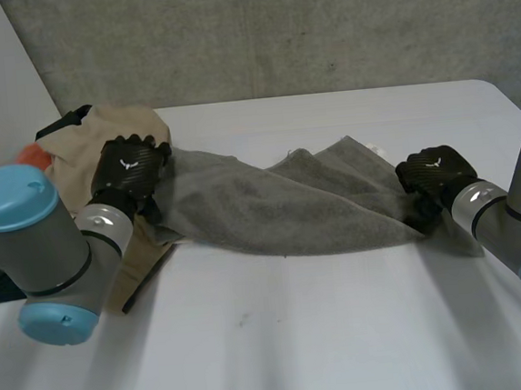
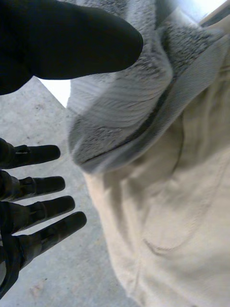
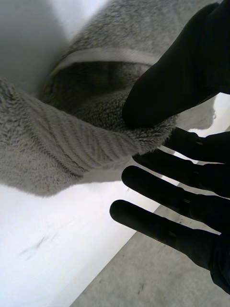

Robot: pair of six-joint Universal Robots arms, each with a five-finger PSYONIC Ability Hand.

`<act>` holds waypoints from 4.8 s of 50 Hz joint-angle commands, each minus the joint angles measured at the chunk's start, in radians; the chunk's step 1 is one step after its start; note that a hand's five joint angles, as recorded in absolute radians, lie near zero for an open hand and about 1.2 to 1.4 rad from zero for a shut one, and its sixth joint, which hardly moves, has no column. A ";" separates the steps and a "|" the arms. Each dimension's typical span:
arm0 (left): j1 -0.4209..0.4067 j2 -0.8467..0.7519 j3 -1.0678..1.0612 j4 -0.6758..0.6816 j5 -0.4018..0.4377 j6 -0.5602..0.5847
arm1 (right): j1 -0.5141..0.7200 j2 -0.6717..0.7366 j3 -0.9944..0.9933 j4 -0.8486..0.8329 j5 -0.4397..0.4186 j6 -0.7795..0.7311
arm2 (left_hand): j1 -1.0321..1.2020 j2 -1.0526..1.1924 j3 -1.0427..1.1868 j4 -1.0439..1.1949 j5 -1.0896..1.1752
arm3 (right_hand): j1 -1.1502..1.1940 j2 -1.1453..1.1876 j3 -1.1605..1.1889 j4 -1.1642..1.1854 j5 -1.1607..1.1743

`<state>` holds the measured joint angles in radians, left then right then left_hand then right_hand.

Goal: Fold the laundry.

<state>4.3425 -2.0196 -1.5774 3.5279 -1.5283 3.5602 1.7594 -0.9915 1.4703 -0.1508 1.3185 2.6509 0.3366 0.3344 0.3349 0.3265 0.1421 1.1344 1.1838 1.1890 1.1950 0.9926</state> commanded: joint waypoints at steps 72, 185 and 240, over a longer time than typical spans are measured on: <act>0.396 -0.470 1.177 -0.524 -0.043 0.186 | 0.026 -0.010 0.010 -0.004 -0.053 -0.002 | -0.162 -0.160 -0.160 -0.152 -0.142 | 0.262 0.212 0.207 0.201 0.229; -0.081 -0.359 0.910 -0.722 0.240 -0.146 | 0.219 -0.480 -0.393 0.258 -0.084 0.173 | -0.162 -0.160 -0.160 -0.152 -0.142 | 0.262 0.212 0.207 0.201 0.229; -0.139 -0.051 0.596 -0.641 0.056 -0.060 | 0.081 0.392 -0.884 0.200 0.159 0.165 | 1.060 1.062 1.061 1.070 1.080 | -0.960 -1.009 -1.014 -1.020 -0.993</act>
<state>4.2050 -2.0891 -1.0091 2.8924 -1.4722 3.5048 1.8497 -0.5140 0.5825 -0.0135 1.4624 2.7528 1.1779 1.1962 1.1882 1.1970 0.9787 0.2237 0.2098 0.2122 0.2200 0.0443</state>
